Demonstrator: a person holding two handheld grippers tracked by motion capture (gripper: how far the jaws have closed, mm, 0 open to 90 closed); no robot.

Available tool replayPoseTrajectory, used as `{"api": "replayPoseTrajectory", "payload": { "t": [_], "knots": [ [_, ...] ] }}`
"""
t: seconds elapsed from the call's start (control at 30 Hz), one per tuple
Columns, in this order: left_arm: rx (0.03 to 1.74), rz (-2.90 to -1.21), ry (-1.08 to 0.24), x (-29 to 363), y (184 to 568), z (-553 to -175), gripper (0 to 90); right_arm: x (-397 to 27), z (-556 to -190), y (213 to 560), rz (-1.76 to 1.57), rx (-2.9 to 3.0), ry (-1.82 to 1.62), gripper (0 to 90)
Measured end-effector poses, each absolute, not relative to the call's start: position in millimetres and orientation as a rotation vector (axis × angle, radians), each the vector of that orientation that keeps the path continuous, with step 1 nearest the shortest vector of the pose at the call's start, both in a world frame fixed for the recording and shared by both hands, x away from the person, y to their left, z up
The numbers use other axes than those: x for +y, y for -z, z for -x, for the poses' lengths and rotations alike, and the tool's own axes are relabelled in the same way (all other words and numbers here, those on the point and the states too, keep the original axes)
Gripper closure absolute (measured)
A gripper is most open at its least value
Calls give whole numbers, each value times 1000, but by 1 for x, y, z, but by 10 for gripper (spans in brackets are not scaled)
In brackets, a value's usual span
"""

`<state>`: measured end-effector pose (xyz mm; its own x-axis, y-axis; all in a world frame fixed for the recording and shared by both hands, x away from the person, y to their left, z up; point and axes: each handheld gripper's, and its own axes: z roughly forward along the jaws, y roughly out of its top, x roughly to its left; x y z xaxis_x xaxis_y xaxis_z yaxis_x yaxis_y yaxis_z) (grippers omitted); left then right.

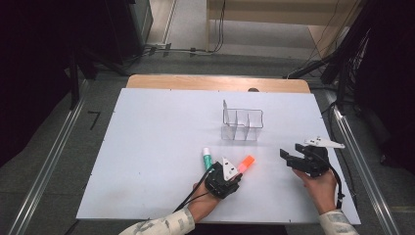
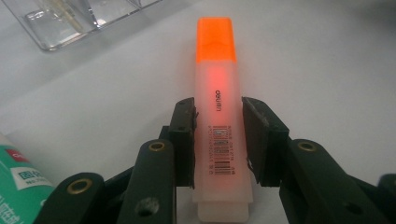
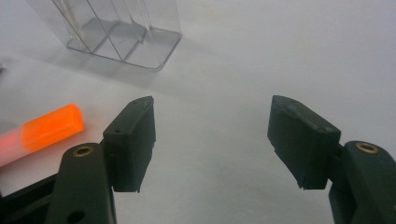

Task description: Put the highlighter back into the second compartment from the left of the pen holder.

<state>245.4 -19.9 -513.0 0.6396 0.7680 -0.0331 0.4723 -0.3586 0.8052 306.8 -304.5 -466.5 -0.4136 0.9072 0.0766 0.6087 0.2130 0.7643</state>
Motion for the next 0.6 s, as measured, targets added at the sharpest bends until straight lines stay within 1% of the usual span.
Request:
{"api": "replayPoseTrajectory", "payload": {
  "t": [0.6],
  "knots": [
    [989, -1927, -449, -10, 495, -251, 663, -295, -306, 462, -1384, 2111, -1098, 306]
  ]
}}
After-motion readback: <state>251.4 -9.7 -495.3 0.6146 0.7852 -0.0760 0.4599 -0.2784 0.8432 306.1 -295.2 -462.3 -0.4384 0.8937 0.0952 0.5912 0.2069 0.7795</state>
